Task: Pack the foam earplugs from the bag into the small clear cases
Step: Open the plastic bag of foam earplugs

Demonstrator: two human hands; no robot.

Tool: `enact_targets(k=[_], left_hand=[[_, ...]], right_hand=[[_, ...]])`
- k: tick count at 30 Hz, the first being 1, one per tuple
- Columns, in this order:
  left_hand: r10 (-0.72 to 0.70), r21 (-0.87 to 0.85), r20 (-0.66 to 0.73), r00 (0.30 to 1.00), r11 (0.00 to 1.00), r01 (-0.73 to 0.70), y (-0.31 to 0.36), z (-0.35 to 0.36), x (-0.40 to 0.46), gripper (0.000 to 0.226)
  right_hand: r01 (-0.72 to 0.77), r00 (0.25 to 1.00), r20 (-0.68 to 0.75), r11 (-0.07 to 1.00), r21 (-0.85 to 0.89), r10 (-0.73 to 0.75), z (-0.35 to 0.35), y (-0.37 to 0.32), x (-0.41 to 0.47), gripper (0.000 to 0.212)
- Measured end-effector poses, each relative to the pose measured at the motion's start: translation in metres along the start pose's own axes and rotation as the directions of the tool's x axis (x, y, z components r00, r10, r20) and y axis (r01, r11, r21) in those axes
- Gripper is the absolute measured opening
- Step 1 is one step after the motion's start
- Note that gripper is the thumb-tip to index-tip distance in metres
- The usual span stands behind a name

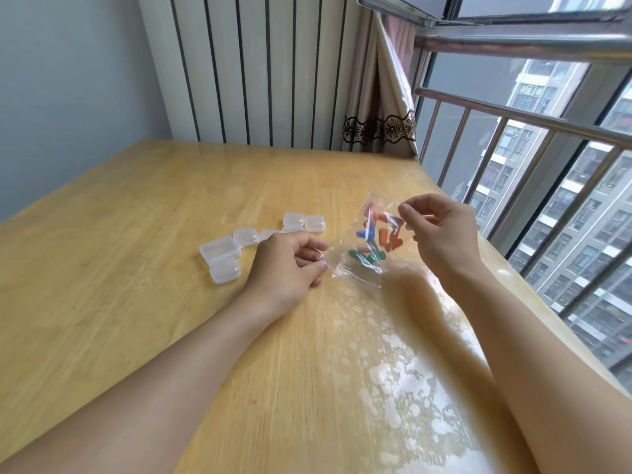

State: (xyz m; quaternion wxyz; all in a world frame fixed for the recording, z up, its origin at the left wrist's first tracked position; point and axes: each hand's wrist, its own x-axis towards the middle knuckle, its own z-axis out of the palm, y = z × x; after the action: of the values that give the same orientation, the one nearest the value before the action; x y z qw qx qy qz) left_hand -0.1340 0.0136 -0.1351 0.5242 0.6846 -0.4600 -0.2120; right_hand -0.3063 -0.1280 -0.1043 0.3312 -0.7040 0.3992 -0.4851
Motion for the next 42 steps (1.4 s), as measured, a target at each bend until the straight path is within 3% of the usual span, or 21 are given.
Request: enact_targets(k=[5, 13, 16, 18, 20, 21, 23, 24, 26, 28, 30, 34, 36, 40, 42], left_hand=[[0.017, 0.001, 0.007, 1.0, 1.0, -0.017, -0.002, 0.001, 0.001, 0.017], [0.028, 0.004, 0.024, 0.999, 1.0, -0.028, 0.0, 0.004, -0.002, 0.011], [-0.008, -0.018, 0.005, 1.0, 1.0, 0.008, 0.005, 0.005, -0.005, 0.005], [-0.043, 0.005, -0.005, 0.999, 0.999, 0.043, 0.008, 0.005, -0.008, 0.004], [-0.053, 0.034, -0.001, 0.999, 0.998, 0.053, 0.009, 0.006, -0.01, 0.006], [-0.033, 0.055, -0.002, 0.999, 0.998, 0.033, 0.009, 0.008, -0.012, 0.007], [0.097, 0.193, 0.0, 0.995, 0.976, -0.095, 0.008, 0.01, -0.014, 0.012], [0.166, 0.278, 0.023, 0.986, 0.946, -0.166, 0.007, 0.011, -0.013, 0.015], [0.207, 0.349, 0.041, 0.977, 0.914, -0.208, 0.005, 0.011, -0.011, 0.02], [0.185, 0.331, 0.009, 0.983, 0.927, -0.178, 0.001, 0.009, -0.008, 0.019], [0.148, 0.285, -0.018, 0.989, 0.949, -0.137, 0.0, 0.007, -0.006, 0.017], [0.118, 0.248, -0.032, 0.992, 0.963, -0.107, 0.0, 0.007, -0.004, 0.017], [0.121, 0.243, -0.033, 0.992, 0.964, -0.109, 0.001, 0.007, -0.005, 0.018], [0.07, 0.125, -0.048, 0.996, 0.99, -0.064, 0.005, 0.008, -0.007, 0.016], [0.078, 0.164, -0.052, 0.996, 0.984, -0.068, 0.006, 0.008, -0.007, 0.017]], right_hand=[[0.027, 0.999, -0.04, 0.999, 0.018, -0.026, 0.001, -0.001, 0.0, 0.003], [-0.006, 0.999, 0.045, 1.0, 0.021, 0.005, 0.007, 0.001, -0.004, 0.008], [-0.036, 0.999, -0.01, 0.999, 0.027, 0.036, 0.007, 0.007, 0.0, 0.008], [-0.111, 0.993, 0.027, 0.994, -0.023, 0.112, 0.008, 0.014, 0.001, 0.008], [-0.153, 0.987, 0.021, 0.975, -0.161, 0.158, 0.008, 0.018, 0.0, 0.023], [-0.125, 0.992, -0.029, 0.965, -0.229, 0.121, 0.007, 0.014, -0.003, 0.03], [0.05, 0.989, -0.115, 0.951, -0.305, -0.089, 0.007, -0.005, -0.016, 0.024], [0.185, 0.972, -0.086, 0.936, -0.299, -0.22, 0.007, -0.017, -0.025, 0.018], [0.424, 0.902, 0.181, 0.883, -0.199, -0.392, 0.009, -0.035, -0.042, 0.025], [0.469, 0.78, 0.511, 0.878, -0.096, -0.361, 0.014, -0.046, -0.061, 0.027], [0.476, 0.665, 0.7, 0.87, -0.126, -0.262, 0.016, -0.048, -0.067, 0.018], [0.503, 0.628, 0.758, 0.835, -0.223, -0.176, 0.025, -0.041, -0.074, 0.033], [0.501, 0.628, 0.758, 0.838, -0.218, -0.178, 0.028, -0.04, -0.074, 0.026], [0.476, 0.679, 0.718, 0.837, -0.272, -0.153, 0.017, -0.042, -0.064, 0.008], [0.442, 0.694, 0.71, 0.85, -0.286, -0.121, 0.011, -0.045, -0.064, 0.022]])
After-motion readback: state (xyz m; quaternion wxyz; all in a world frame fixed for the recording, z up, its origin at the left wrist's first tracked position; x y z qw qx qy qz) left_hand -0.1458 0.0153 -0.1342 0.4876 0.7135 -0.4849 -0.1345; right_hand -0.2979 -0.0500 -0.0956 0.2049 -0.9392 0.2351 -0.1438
